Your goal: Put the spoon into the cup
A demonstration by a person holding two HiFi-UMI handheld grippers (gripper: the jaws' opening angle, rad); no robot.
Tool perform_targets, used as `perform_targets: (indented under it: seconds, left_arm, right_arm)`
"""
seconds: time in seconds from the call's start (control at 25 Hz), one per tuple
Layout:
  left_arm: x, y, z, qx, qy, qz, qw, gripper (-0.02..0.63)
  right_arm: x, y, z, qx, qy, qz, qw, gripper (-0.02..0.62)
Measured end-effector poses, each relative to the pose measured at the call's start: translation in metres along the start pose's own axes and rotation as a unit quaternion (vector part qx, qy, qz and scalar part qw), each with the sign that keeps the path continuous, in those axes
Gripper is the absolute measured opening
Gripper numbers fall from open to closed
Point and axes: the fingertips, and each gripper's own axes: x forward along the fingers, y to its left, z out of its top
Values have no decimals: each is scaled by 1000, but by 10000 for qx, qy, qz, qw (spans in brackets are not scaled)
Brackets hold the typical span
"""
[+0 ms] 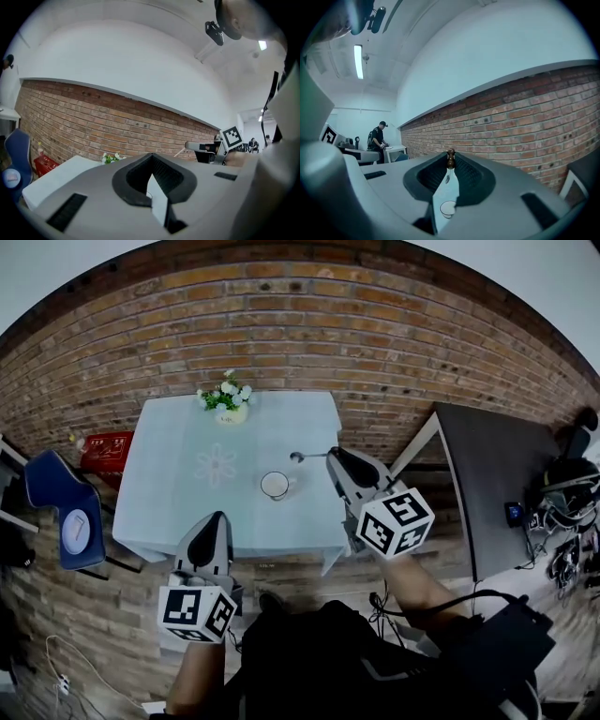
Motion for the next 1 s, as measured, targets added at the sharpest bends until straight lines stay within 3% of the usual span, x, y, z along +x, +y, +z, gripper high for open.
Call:
perform_targets:
  seconds: [0.2,0.6,1.0]
  left_arm:
    - [14,19,-10,115,126,-12,9999,9]
    - [27,36,-51,129,374,567,9976,9]
    - [2,46,-88,107,642,1535,9860,9]
  right_arm:
    - [22,-5,-21,194,95,-20,9998,58]
    - [61,-28,-72,212,530,386,9976,58]
    - [105,-31,-152,276,1224,1010,9870,58]
